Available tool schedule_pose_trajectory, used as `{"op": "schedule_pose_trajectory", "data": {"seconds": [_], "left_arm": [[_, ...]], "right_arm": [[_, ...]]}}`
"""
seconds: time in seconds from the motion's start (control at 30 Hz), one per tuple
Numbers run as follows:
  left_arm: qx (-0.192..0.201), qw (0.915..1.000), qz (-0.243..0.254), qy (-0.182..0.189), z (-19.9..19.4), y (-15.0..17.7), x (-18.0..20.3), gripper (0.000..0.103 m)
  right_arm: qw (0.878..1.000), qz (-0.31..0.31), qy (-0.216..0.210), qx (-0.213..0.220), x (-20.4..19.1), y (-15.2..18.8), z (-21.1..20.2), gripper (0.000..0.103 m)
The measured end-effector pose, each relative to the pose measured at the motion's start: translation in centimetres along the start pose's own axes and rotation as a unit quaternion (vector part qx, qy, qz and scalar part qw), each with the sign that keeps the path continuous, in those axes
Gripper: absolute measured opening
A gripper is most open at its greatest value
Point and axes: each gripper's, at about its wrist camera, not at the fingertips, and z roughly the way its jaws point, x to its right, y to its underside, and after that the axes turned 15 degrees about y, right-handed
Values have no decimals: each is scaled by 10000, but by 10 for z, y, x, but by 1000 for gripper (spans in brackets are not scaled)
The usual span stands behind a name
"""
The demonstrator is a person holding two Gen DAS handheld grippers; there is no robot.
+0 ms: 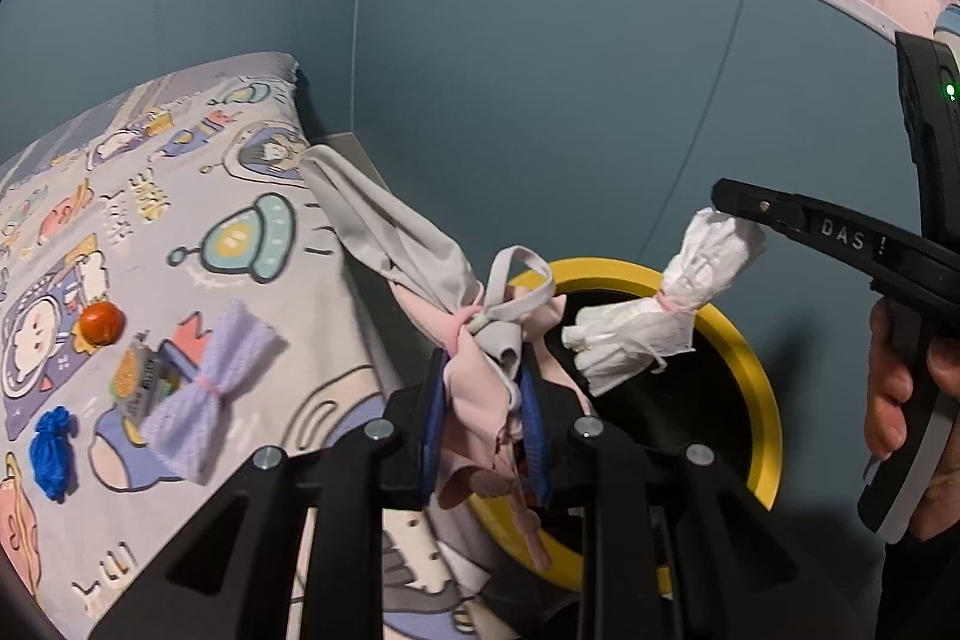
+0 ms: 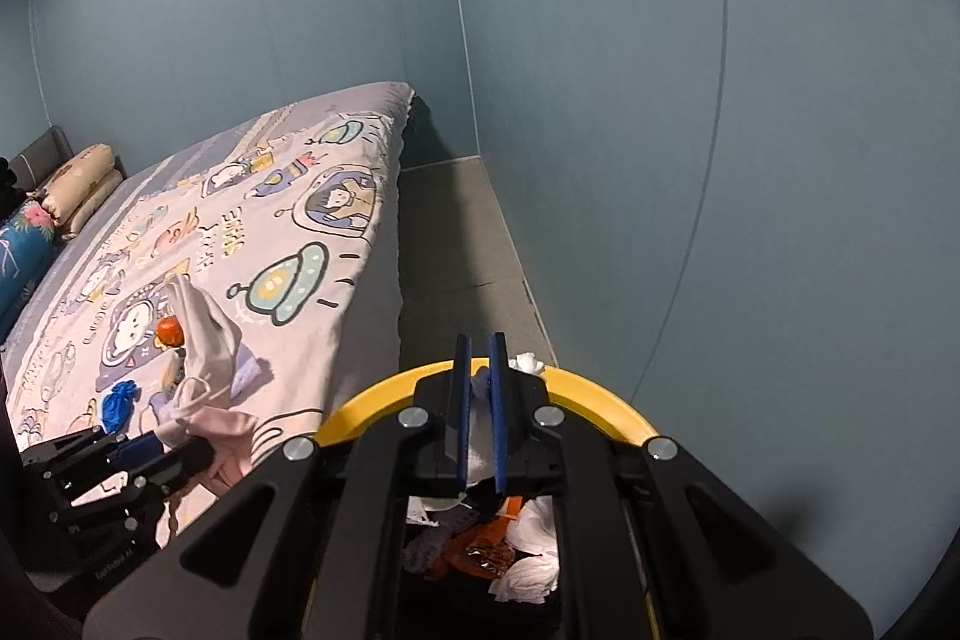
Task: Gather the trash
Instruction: 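Carry the pink cloth and white tissue over the bin with both grippers, then open both grippers to drop the cloth and tissue into the bin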
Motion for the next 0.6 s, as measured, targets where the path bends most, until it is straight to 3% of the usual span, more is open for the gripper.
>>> {"op": "schedule_pose_trajectory", "data": {"seconds": [0.6], "left_arm": [[-446,9982,89,392,50,15,20,22]], "right_arm": [[9993,90,-31,-367,8,16,26,5]]}}
